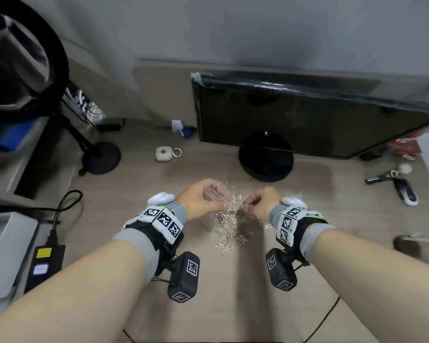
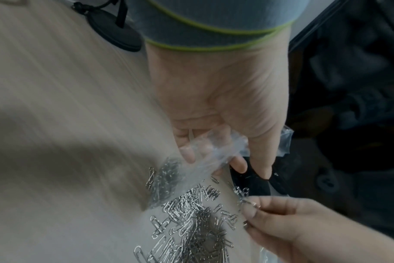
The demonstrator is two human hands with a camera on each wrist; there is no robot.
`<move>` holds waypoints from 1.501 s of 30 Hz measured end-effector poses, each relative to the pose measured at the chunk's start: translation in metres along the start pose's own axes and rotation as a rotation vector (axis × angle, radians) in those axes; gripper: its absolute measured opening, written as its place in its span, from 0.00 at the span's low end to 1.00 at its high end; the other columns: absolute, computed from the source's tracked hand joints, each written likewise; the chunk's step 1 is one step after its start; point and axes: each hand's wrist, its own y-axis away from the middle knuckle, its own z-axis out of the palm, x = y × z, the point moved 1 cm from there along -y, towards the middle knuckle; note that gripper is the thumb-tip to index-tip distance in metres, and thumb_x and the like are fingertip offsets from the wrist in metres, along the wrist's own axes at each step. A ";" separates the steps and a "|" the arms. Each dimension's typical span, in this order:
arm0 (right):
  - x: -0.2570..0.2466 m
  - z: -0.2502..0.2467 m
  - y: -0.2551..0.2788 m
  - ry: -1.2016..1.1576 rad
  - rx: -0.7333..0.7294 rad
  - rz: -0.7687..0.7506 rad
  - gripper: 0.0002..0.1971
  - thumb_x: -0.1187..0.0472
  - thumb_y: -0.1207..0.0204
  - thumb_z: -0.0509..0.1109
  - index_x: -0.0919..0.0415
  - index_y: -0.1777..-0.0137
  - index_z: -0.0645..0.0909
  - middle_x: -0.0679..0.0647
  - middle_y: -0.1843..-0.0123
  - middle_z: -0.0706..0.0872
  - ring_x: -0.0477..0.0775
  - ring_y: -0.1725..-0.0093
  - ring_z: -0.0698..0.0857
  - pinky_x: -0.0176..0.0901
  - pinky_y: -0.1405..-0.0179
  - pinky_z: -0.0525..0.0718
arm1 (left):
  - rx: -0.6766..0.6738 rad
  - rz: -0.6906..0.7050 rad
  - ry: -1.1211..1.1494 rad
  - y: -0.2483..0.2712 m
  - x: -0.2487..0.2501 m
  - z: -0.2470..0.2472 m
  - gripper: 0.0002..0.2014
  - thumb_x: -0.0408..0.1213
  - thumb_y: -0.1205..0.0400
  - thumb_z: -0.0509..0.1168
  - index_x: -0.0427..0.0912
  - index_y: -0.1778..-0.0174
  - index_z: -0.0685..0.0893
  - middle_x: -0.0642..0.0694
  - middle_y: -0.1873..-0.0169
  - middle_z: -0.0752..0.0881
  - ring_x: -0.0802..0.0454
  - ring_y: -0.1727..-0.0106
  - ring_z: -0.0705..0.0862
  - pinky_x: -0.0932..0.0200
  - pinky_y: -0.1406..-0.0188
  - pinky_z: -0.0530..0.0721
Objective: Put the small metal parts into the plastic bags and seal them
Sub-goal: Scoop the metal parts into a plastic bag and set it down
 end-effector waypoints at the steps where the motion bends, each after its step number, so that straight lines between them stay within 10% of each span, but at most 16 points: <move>1: 0.000 -0.001 0.003 -0.071 -0.025 -0.006 0.05 0.60 0.27 0.85 0.53 0.57 0.92 0.50 0.61 0.95 0.49 0.63 0.94 0.41 0.57 0.93 | -0.011 -0.025 -0.028 0.002 -0.006 0.001 0.21 0.58 0.33 0.81 0.54 0.50 0.85 0.59 0.52 0.90 0.62 0.50 0.88 0.60 0.41 0.82; 7: -0.038 -0.023 0.027 -0.337 -0.146 -0.173 0.07 0.67 0.26 0.83 0.66 0.49 0.92 0.58 0.61 0.93 0.50 0.67 0.93 0.35 0.61 0.92 | -0.089 -0.120 -0.144 0.012 -0.018 0.006 0.22 0.56 0.33 0.82 0.54 0.50 0.83 0.50 0.48 0.89 0.47 0.45 0.88 0.50 0.38 0.84; 18: -0.076 -0.012 0.038 -0.067 -0.209 -0.142 0.04 0.67 0.28 0.80 0.60 0.55 0.95 0.58 0.57 0.96 0.55 0.57 0.97 0.48 0.51 0.96 | -0.154 -0.097 -0.071 0.004 -0.013 0.023 0.20 0.39 0.29 0.82 0.46 0.43 0.85 0.49 0.52 0.91 0.55 0.53 0.87 0.51 0.44 0.86; 28: -0.072 -0.018 0.030 -0.355 -0.264 -0.068 0.05 0.72 0.23 0.76 0.63 0.52 0.90 0.69 0.47 0.94 0.68 0.48 0.96 0.58 0.42 0.94 | -0.170 -0.045 -0.060 -0.011 -0.005 0.032 0.20 0.47 0.29 0.79 0.51 0.43 0.86 0.48 0.49 0.92 0.48 0.42 0.91 0.42 0.35 0.86; 37: -0.058 -0.018 0.016 -0.024 -0.177 -0.140 0.12 0.44 0.39 0.87 0.49 0.60 0.95 0.48 0.58 0.96 0.50 0.52 0.94 0.47 0.46 0.94 | -0.153 -0.050 -0.132 -0.026 -0.001 0.028 0.12 0.47 0.26 0.76 0.46 0.55 0.83 0.51 0.61 0.89 0.53 0.58 0.88 0.50 0.52 0.88; 42: -0.053 -0.020 0.009 0.077 -0.212 -0.107 0.05 0.52 0.30 0.81 0.52 0.58 0.94 0.52 0.59 0.95 0.50 0.61 0.90 0.45 0.53 0.92 | -0.092 -0.125 -0.053 -0.026 -0.022 0.025 0.26 0.55 0.35 0.81 0.56 0.44 0.82 0.54 0.51 0.91 0.54 0.47 0.90 0.51 0.40 0.88; 45: -0.045 -0.022 0.002 0.022 -0.197 -0.082 0.05 0.58 0.23 0.73 0.55 0.56 0.91 0.59 0.59 0.95 0.58 0.64 0.91 0.51 0.51 0.93 | -0.079 -0.143 0.097 -0.027 -0.028 0.020 0.26 0.56 0.33 0.82 0.52 0.43 0.84 0.54 0.53 0.91 0.54 0.49 0.90 0.54 0.50 0.90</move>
